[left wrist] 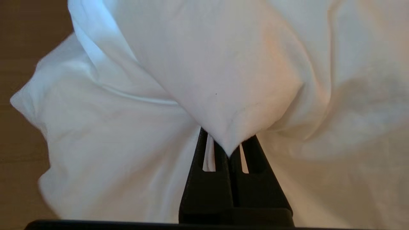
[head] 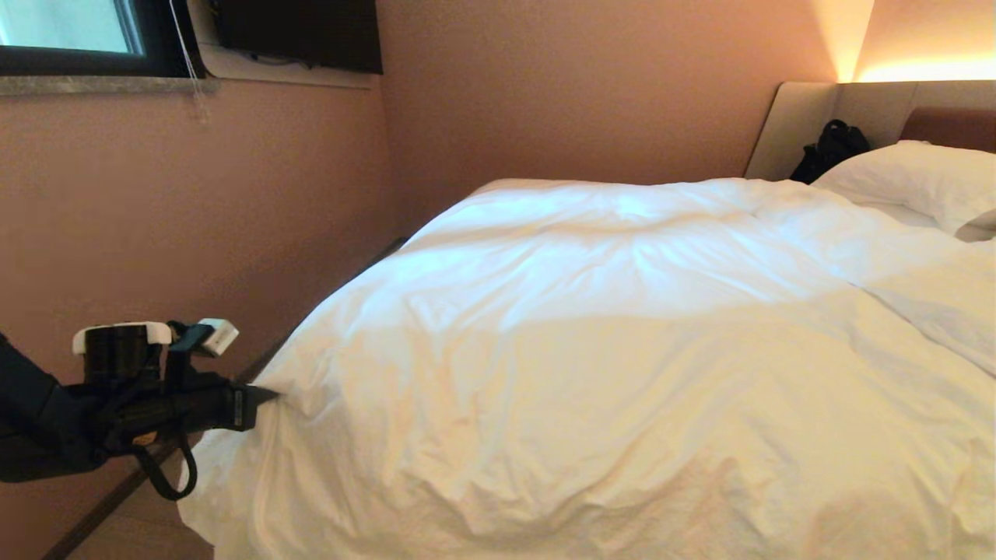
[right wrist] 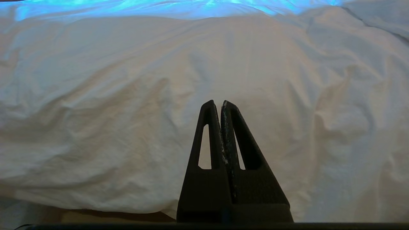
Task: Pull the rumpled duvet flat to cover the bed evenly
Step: Flatten the corners of the folded blanket
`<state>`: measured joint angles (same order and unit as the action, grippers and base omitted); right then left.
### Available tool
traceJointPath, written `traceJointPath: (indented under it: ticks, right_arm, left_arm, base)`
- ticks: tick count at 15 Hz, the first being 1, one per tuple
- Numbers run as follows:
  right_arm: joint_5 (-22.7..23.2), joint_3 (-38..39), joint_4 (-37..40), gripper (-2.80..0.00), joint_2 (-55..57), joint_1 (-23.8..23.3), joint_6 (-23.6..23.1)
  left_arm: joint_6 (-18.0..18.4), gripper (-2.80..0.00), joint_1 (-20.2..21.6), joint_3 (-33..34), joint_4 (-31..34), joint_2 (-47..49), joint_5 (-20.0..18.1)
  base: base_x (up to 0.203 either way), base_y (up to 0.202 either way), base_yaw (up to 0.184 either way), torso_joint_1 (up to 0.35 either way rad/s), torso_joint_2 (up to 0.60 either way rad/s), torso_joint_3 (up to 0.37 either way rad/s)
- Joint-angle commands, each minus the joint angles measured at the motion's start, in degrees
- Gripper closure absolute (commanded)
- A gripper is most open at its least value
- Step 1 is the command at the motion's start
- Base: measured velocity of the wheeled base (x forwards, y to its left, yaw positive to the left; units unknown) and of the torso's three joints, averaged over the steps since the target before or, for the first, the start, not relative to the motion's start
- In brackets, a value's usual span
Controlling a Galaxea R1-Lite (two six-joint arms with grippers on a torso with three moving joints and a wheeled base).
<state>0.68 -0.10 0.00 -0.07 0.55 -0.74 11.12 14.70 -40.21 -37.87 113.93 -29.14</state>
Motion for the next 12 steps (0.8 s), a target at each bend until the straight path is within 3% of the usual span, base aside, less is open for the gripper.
traceJointPath:
  ticks: [1, 6, 12]
  right_arm:
    - [0.0, 0.0, 0.0, 0.00, 0.1, 0.1, 0.0]
    - [0.0, 0.0, 0.0, 0.00, 0.1, 0.1, 0.0]
    - [0.0, 0.0, 0.0, 0.00, 0.1, 0.1, 0.0]
  left_arm:
    - [-1.1, 0.00, -0.1, -2.6, 3.4, -5.2, -0.1]
    - [-10.3, 0.00, -2.9, -13.7, 10.0, -6.9, 2.0]
    - [-14.3, 0.00, -7.4, -24.1, 11.7, -1.5, 3.4]
  base:
    - [0.000, 0.000, 0.000, 0.000, 0.00, 0.000]
    - [0.000, 0.000, 0.000, 0.000, 0.00, 0.000]
    - [0.000, 0.000, 0.000, 0.000, 0.00, 0.000]
